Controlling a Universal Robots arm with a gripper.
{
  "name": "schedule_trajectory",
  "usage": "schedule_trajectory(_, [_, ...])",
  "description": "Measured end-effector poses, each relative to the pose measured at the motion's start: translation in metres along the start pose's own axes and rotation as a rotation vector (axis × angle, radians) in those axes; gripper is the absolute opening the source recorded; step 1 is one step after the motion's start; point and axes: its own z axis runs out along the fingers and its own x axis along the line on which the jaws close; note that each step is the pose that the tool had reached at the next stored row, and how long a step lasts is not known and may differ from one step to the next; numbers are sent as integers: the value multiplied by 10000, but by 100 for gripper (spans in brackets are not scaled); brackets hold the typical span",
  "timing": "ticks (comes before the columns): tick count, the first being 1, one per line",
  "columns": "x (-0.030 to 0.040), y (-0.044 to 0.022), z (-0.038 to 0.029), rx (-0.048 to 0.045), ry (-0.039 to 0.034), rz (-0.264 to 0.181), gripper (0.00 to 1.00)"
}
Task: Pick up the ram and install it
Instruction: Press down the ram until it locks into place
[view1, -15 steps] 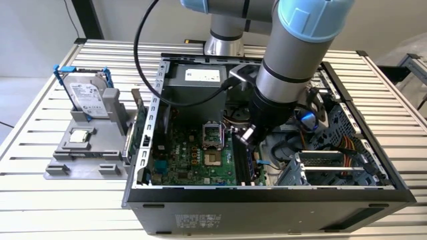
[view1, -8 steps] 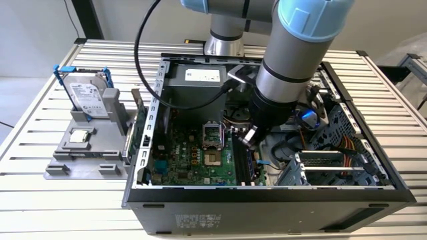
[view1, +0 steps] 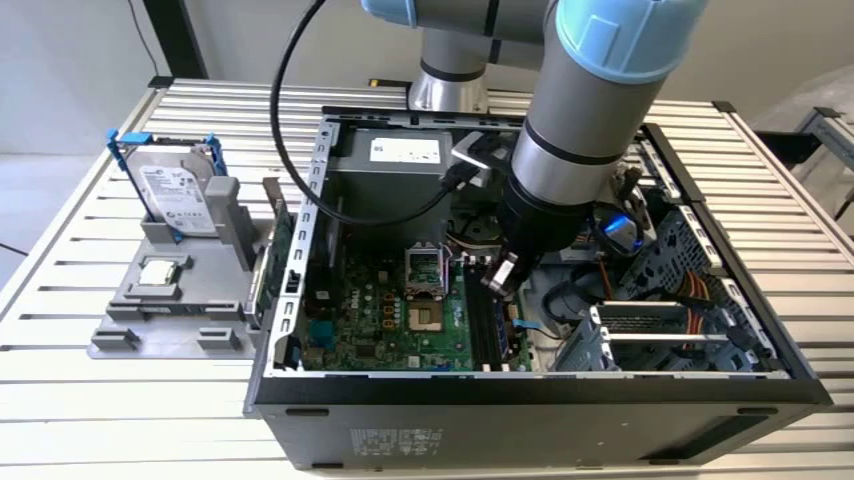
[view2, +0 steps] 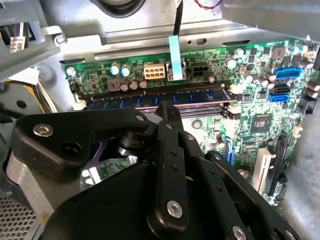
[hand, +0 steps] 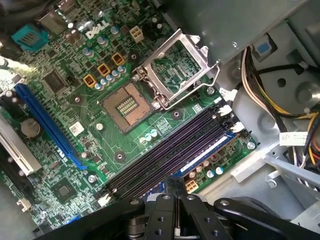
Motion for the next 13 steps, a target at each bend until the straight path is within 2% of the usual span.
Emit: schedule_trajectory(13, [-7, 5, 0, 6, 29, -1298, 0])
